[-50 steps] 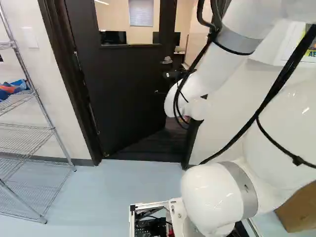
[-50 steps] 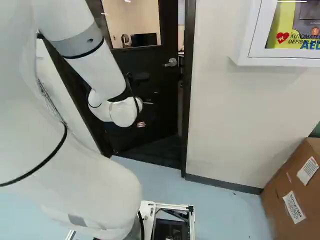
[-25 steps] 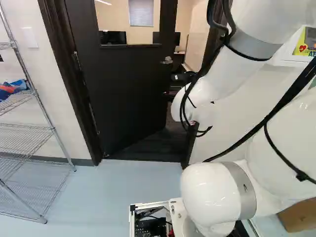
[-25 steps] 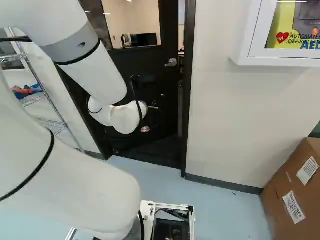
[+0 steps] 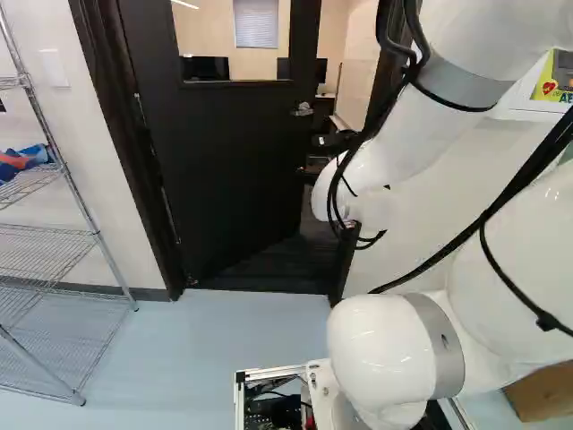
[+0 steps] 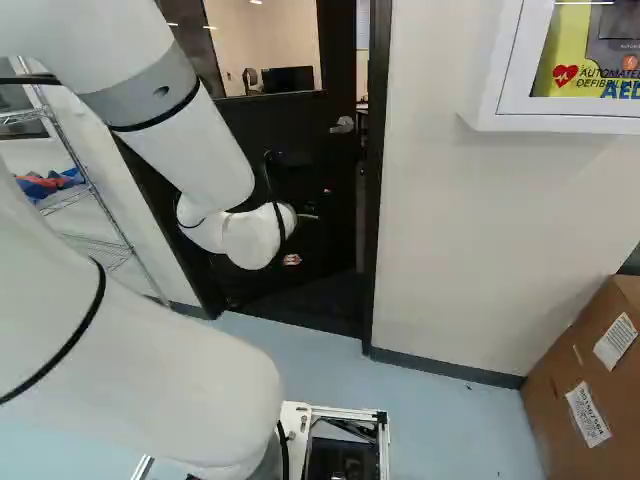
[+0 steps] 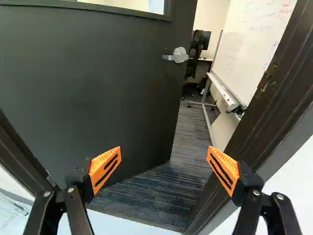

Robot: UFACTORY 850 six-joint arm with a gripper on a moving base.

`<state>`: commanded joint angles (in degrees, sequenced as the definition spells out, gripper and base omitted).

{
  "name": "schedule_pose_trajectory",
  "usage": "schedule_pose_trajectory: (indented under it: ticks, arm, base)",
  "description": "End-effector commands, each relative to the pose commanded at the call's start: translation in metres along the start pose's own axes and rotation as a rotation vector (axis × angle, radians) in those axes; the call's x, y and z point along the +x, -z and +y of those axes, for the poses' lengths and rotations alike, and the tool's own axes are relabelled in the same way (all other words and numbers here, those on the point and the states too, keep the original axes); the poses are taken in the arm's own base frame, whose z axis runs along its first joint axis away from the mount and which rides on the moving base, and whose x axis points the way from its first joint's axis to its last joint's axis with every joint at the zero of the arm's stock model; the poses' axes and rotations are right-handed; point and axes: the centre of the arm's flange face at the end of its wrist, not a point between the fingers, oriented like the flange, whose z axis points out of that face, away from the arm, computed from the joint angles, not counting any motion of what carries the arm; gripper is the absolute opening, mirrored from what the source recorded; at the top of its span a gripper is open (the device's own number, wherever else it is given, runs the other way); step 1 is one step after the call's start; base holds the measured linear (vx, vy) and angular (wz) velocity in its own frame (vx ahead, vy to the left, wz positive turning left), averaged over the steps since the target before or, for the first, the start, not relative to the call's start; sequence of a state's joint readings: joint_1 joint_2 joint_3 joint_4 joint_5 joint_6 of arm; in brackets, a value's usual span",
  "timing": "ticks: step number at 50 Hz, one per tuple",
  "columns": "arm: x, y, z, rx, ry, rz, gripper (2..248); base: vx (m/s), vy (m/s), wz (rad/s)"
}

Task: Open the door and move inside

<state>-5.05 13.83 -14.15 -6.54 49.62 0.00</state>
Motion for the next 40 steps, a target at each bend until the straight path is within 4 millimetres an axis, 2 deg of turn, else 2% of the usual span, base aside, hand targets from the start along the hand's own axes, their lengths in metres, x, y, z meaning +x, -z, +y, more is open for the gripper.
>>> schedule_pose_trajectory:
  ticks: [21,40]
  arm:
    - [0.0000,0.0000,0.0000,0.000,0.000,0.000,247]
    - [0.0000,0.0000,0.0000,0.000,0.000,0.000,247]
  base:
    - [0.043,0.006,-0.012]
    - [0.124,0.058,-0.021]
